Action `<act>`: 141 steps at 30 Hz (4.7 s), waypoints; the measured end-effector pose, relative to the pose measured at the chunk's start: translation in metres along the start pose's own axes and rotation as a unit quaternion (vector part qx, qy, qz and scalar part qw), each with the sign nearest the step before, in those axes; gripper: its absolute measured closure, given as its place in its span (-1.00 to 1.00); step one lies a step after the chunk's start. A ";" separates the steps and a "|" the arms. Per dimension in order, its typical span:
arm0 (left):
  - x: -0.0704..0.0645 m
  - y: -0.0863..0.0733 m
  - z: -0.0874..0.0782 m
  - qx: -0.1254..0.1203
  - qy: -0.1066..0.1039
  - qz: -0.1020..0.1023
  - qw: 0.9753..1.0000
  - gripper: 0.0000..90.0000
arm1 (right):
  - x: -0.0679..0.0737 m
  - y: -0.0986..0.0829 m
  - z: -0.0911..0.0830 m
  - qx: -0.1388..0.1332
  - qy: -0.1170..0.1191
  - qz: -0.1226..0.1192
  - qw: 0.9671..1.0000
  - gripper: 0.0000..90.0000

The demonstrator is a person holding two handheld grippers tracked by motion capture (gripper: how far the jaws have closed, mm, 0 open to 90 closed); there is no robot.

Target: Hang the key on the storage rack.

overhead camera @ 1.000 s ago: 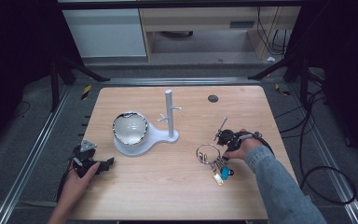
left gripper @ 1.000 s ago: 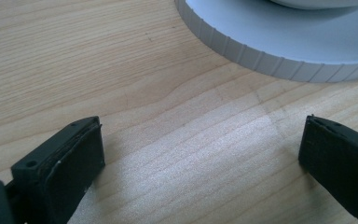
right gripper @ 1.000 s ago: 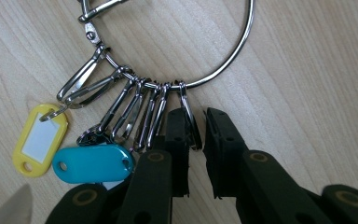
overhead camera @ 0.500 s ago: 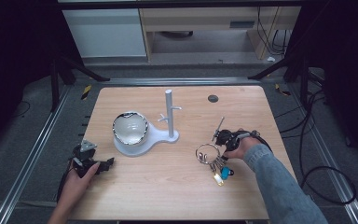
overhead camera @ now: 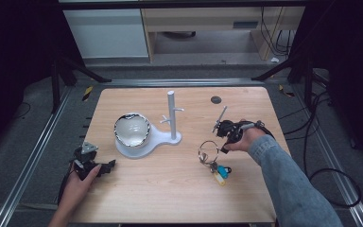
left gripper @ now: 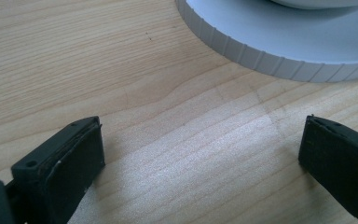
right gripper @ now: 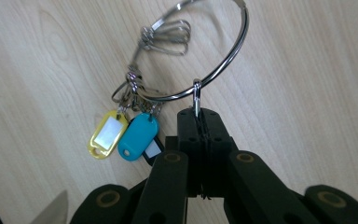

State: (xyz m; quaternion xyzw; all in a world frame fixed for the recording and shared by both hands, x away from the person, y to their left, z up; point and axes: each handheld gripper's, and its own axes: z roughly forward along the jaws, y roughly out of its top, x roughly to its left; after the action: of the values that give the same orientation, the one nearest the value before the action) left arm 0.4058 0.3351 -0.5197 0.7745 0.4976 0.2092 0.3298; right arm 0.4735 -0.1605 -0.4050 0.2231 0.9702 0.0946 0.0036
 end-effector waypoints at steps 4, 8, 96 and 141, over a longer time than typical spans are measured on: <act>0.000 0.000 0.000 0.000 0.000 0.000 1.000 -1.00 | 0.001 0.008 -0.014 -0.006 -0.004 -0.008 1.000 0.97; 0.000 0.000 0.000 0.000 0.000 0.000 1.000 -1.00 | 0.001 0.015 -0.026 -0.006 -0.028 -0.009 1.000 0.97; 0.000 0.000 0.000 0.000 0.001 -0.001 1.000 -1.00 | 0.005 0.085 -0.146 -0.011 -0.068 -0.044 0.997 0.96; 0.000 0.000 0.000 0.000 0.001 -0.001 1.000 -1.00 | 0.020 0.134 -0.159 -0.003 -0.070 -0.073 0.995 0.97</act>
State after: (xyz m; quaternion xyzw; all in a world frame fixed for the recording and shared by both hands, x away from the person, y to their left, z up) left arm 0.4058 0.3350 -0.5197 0.7742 0.4983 0.2093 0.3294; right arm 0.5056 -0.0630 -0.2231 0.1574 0.9810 0.0813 0.0787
